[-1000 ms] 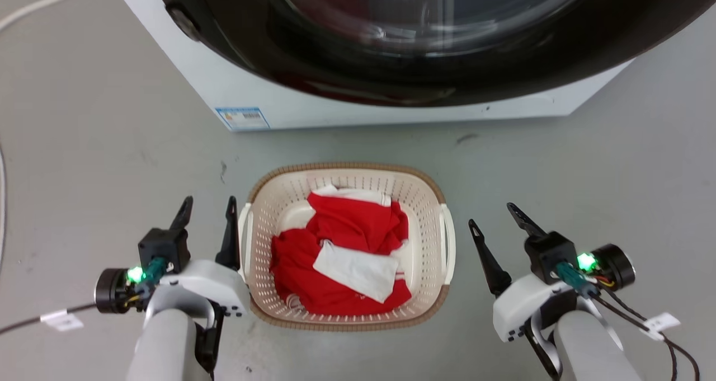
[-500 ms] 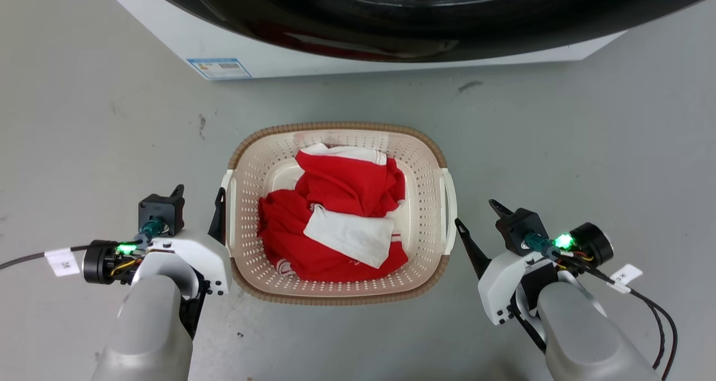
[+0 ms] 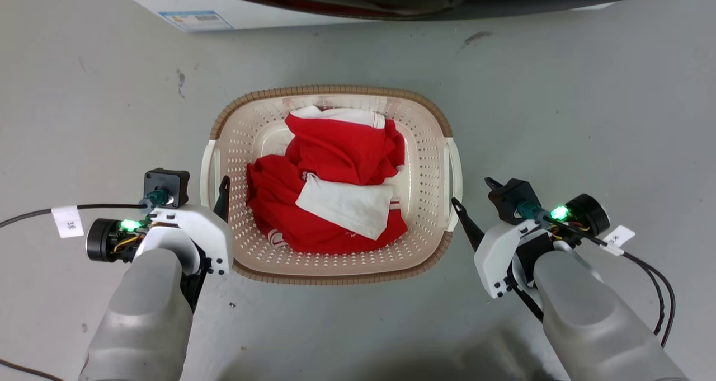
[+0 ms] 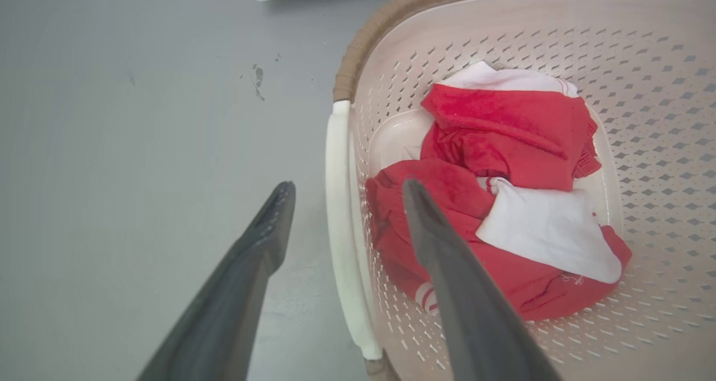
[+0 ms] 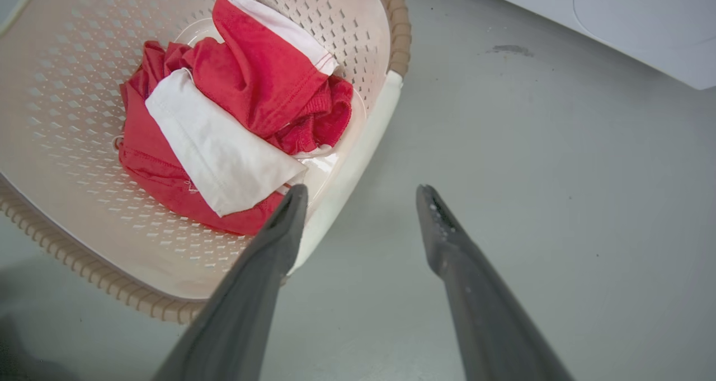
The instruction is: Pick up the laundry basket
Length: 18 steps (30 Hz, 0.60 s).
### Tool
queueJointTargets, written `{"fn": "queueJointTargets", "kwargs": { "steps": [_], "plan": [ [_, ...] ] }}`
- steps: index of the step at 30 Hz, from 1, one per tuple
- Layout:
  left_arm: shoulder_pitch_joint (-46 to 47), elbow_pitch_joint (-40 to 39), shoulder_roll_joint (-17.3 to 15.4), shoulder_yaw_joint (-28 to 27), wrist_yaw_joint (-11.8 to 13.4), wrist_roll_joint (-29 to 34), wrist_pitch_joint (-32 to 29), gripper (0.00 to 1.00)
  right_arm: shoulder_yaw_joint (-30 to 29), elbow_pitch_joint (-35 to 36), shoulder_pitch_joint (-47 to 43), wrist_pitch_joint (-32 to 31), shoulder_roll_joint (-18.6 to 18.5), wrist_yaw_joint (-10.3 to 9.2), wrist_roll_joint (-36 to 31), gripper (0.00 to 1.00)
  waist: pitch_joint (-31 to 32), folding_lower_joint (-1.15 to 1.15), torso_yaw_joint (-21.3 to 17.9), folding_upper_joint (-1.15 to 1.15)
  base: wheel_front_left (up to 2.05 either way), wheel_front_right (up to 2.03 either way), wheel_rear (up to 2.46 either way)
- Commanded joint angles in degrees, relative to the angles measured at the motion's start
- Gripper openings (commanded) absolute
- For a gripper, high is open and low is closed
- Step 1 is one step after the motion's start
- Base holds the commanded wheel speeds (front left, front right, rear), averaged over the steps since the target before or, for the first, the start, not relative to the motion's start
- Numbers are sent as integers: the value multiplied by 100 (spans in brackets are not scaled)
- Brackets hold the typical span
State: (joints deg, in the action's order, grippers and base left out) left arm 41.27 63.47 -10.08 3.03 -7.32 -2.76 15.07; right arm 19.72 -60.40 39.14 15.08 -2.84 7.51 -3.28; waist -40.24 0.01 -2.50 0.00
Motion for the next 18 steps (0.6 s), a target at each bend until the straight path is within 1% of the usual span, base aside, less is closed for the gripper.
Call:
{"fn": "queueJointTargets", "kwargs": {
  "steps": [1,11,18],
  "plan": [
    [172,129,-12,33,0,-49,16,100,54,-122,172,14,-7,-4,68,100,-143,-1,5,0,0,0,0],
    [596,665,74,373,-13,-178,16,100,365,-532,531,12,-12,-6,421,100,-502,-1,39,0,0,0,0],
    [751,801,107,597,-13,-331,16,100,554,-684,669,11,-16,-6,673,100,-641,-1,68,0,0,0,0]
  ]
}}
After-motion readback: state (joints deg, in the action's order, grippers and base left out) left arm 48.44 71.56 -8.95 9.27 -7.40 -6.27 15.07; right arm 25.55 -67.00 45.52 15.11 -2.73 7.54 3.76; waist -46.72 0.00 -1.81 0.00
